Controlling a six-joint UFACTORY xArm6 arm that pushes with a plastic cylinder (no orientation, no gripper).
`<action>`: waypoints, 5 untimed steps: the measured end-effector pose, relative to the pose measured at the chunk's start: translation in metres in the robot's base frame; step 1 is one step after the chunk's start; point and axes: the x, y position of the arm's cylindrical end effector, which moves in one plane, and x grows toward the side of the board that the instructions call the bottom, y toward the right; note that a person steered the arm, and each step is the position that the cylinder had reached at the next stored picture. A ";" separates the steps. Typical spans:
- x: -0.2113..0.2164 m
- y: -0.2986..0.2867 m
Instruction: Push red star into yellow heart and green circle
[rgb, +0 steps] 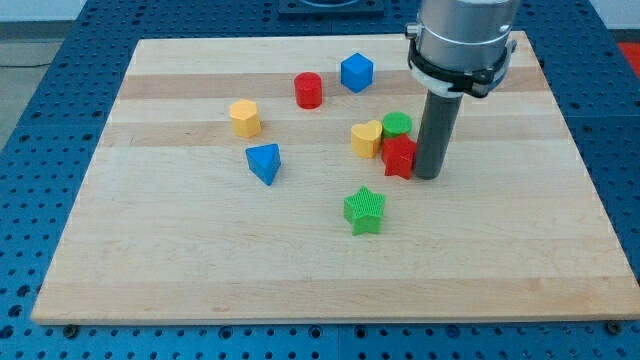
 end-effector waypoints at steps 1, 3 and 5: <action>0.000 0.000; 0.000 -0.005; 0.003 -0.001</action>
